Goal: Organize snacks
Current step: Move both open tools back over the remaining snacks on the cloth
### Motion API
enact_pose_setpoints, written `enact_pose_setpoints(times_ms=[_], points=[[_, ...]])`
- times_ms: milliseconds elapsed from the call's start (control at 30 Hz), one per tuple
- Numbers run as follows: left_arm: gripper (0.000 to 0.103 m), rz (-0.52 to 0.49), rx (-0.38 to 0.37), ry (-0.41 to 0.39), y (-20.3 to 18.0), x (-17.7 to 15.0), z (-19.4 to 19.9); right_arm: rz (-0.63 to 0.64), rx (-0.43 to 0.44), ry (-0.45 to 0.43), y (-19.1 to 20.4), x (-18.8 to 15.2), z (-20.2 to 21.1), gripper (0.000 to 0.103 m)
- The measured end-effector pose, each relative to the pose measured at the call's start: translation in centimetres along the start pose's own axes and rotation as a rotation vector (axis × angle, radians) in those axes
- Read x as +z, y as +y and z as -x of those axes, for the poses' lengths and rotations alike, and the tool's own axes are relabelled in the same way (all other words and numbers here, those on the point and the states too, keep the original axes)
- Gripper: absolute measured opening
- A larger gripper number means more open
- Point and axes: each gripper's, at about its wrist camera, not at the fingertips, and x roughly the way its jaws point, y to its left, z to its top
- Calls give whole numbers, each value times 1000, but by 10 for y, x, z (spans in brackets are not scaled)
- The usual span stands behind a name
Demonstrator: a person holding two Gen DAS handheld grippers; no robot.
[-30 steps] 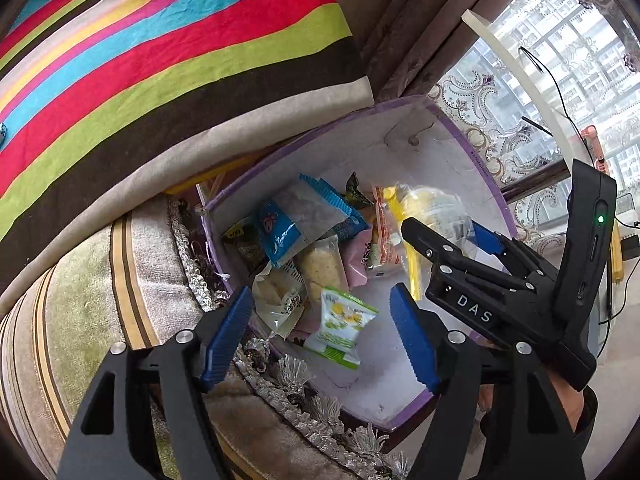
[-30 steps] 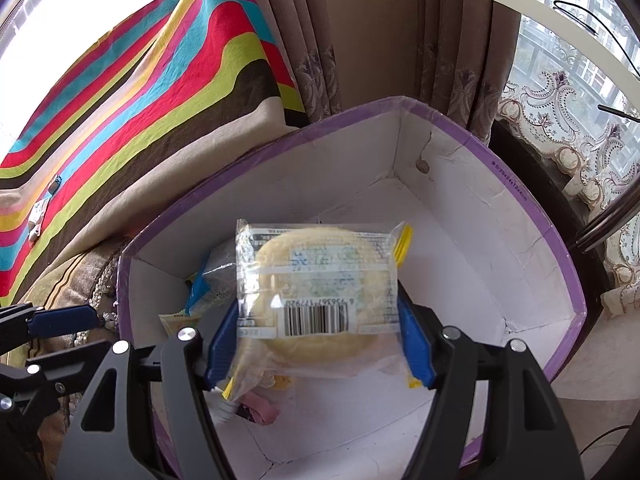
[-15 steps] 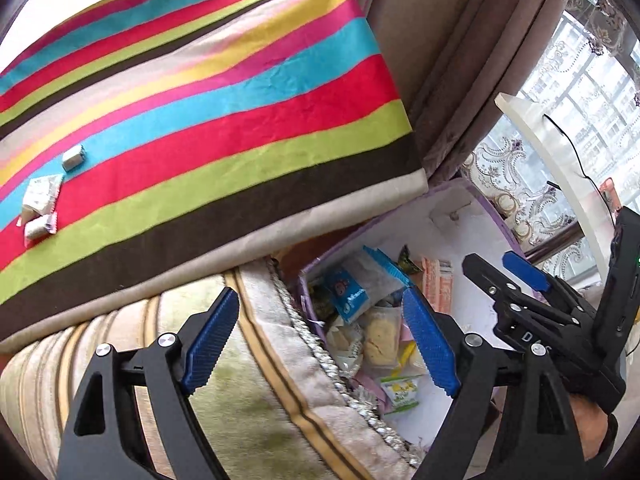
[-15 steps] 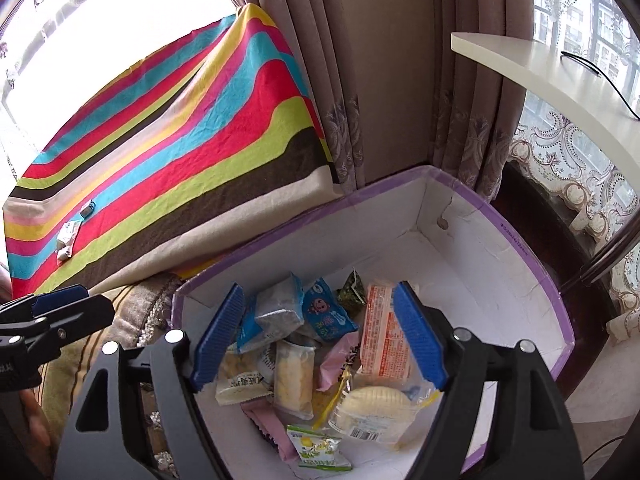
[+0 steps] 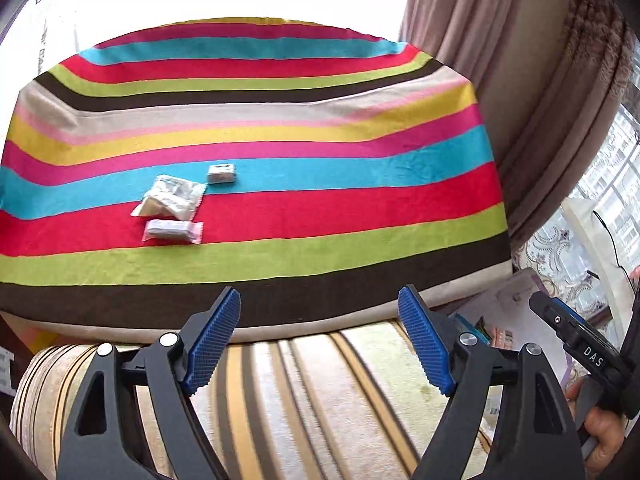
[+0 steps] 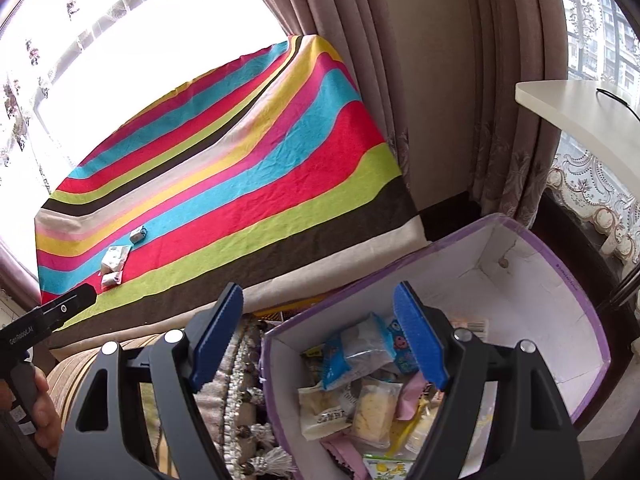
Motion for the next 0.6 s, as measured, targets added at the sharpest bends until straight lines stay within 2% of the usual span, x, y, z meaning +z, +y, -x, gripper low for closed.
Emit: enact_pose_setpoints(times_ms=[267, 433, 600], points=[[75, 193, 38, 13, 80, -4, 11, 95, 44, 68, 57, 5, -19, 78], [64, 265, 35, 23, 114, 1, 5, 156, 83, 121, 92, 7, -33, 78], [59, 325, 36, 27, 146, 10, -4, 187, 113, 133, 121, 11, -41, 78]])
